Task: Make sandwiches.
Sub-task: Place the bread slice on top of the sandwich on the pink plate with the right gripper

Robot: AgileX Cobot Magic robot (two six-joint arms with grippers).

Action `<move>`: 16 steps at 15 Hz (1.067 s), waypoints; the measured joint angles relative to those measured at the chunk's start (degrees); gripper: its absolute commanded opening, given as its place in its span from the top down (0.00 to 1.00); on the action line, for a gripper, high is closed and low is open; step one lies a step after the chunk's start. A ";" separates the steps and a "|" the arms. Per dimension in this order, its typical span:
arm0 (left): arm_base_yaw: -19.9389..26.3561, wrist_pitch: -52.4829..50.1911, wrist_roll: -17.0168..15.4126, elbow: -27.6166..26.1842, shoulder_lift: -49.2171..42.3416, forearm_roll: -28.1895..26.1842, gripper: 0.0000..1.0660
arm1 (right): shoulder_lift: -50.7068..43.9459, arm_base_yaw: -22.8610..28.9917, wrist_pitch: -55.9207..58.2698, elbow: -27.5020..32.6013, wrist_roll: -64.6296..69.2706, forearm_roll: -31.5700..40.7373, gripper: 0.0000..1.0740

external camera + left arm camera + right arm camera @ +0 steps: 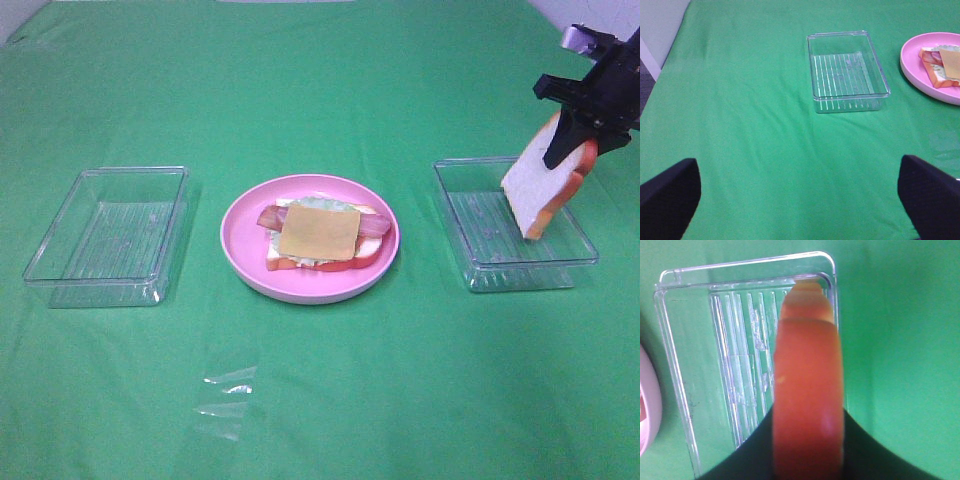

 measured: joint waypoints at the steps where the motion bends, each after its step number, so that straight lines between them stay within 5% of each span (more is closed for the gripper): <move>1: 0.00 0.00 0.00 0.00 0.00 0.00 0.07 | -0.80 0.00 0.06 0.00 0.00 0.00 1.00; 11: 0.00 0.00 0.00 0.00 0.00 0.00 0.07 | -13.87 0.00 0.57 0.00 1.20 4.13 1.00; 16: 0.00 0.00 0.00 0.00 0.00 0.00 0.07 | -21.89 0.00 0.57 5.16 -7.05 25.15 1.00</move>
